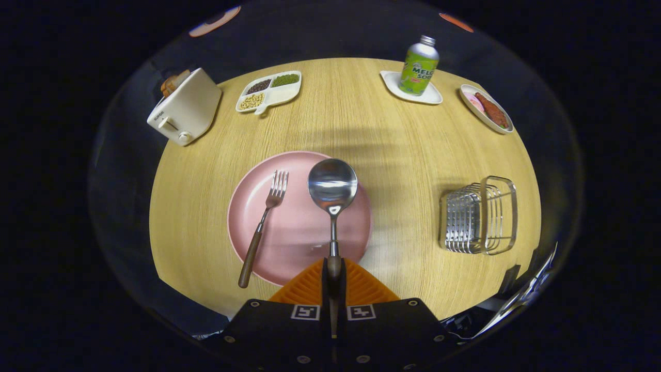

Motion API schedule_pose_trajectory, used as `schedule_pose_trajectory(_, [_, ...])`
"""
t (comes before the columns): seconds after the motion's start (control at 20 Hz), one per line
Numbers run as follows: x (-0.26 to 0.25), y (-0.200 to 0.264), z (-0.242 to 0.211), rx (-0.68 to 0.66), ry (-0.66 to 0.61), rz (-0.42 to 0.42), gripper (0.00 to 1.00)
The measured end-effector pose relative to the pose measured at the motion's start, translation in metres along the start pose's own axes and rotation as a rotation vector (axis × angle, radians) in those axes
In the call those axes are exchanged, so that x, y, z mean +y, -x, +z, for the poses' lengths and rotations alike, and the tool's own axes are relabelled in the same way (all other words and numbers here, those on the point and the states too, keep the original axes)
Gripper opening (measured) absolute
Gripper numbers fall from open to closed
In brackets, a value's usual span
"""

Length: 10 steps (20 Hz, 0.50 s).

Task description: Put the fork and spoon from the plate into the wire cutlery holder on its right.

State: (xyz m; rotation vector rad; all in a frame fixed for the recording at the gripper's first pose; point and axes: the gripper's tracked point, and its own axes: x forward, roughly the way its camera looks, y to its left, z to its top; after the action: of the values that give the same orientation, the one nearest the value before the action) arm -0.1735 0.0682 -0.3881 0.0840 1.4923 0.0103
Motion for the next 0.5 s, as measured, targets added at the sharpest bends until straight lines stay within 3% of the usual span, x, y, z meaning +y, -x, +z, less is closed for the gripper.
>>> schedule_pose_trajectory(0.3, [-0.066, 0.049, 0.001, -0.047, -0.085, -0.081, 0.05])
schedule_pose_trajectory(0.5, [-0.117, 0.065, 0.005, -0.039, -0.073, -0.108, 0.05])
